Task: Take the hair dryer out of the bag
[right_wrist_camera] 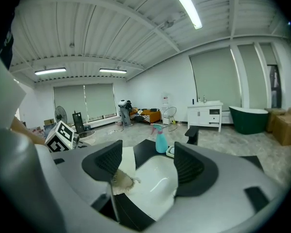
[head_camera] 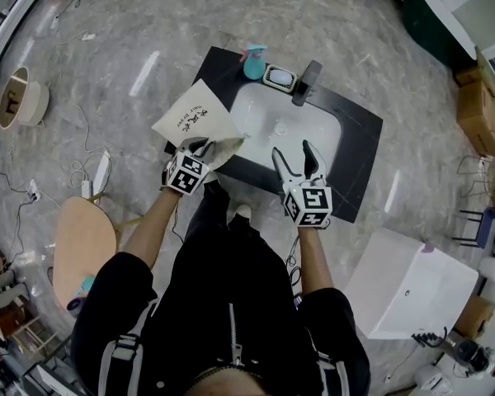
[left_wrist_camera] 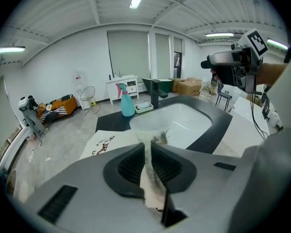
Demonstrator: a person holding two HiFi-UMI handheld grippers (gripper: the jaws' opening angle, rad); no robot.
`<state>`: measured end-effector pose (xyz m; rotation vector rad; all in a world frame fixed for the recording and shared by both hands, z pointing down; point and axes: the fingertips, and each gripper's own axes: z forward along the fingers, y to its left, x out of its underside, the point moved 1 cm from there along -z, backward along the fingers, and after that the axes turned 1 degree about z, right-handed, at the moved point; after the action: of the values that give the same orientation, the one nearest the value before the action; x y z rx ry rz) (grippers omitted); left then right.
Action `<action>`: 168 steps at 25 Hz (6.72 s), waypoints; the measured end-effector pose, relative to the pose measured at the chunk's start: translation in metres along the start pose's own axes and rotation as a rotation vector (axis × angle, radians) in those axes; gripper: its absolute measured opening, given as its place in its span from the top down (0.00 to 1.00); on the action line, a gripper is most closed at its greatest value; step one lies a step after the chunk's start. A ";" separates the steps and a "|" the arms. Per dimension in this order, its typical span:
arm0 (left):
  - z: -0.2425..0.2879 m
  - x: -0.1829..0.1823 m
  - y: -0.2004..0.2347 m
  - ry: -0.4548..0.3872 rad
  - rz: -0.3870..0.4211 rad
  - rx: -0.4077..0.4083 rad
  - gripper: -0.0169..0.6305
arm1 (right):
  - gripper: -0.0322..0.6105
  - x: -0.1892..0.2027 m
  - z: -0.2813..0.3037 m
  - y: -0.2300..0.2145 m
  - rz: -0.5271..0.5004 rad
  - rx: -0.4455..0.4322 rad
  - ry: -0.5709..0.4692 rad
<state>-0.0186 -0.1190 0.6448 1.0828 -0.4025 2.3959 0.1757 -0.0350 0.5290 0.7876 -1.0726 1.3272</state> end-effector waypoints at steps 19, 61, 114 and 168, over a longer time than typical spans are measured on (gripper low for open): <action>-0.030 -0.015 0.030 -0.064 -0.133 0.015 0.89 | 0.43 -0.022 0.040 0.038 -0.031 -0.115 -0.002; -0.025 0.014 0.060 -0.054 -0.233 0.083 0.89 | 0.49 0.160 0.135 0.140 0.312 -0.371 0.525; -0.026 0.027 0.047 -0.020 -0.239 0.092 0.89 | 0.65 0.210 0.163 0.149 0.410 -0.291 0.700; -0.001 0.033 0.007 0.060 -0.172 0.125 0.90 | 0.67 0.236 0.067 0.074 0.334 -0.310 0.704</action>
<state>-0.0420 -0.1149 0.6691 1.0507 -0.1341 2.3192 0.0749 -0.0027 0.7623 -0.1116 -0.8163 1.5024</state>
